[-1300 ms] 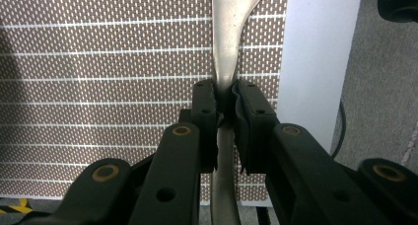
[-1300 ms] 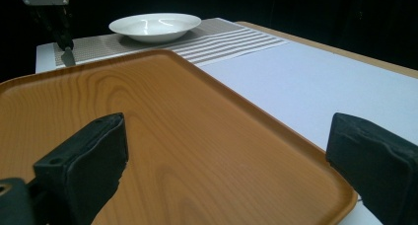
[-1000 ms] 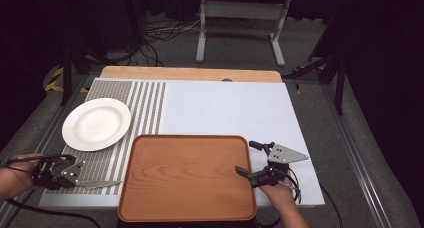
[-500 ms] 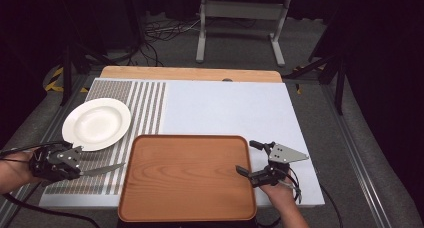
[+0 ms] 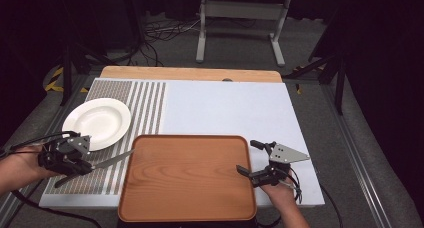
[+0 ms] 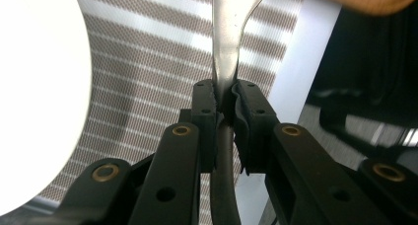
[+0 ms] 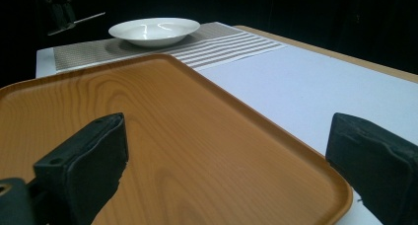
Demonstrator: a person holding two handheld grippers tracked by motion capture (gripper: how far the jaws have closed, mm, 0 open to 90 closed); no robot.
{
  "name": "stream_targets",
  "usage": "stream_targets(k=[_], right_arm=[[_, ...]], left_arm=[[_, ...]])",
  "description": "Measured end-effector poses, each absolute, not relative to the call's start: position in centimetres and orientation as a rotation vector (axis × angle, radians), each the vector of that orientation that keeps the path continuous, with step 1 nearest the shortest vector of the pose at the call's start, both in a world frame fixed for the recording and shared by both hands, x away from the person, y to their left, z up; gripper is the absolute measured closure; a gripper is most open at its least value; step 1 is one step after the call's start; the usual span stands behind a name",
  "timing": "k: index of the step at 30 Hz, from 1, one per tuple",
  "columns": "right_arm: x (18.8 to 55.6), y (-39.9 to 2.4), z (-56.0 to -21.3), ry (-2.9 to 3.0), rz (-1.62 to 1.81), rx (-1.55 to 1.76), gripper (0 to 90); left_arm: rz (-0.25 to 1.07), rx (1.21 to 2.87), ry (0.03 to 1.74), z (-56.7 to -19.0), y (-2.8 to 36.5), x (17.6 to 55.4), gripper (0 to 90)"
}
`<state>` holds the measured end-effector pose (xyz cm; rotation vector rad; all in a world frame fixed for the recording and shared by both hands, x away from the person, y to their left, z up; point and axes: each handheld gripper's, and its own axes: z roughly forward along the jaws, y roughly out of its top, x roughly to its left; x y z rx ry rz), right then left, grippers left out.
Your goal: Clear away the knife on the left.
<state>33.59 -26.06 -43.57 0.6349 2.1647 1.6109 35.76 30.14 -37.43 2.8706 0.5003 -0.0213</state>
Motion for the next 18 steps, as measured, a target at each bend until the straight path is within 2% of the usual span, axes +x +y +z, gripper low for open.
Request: stream_targets(k=[10,18], right_arm=[[33.6,-26.1,-43.5,2.161,1.610,0.634,3.1],[33.5,-26.2,-43.5,2.156,1.606,0.633,3.2]], left_arm=[[-0.173,2.741,0.699,-37.4,29.1,36.7,80.4],[-0.234,2.662,0.775,-37.4,28.1,36.9,80.4]])
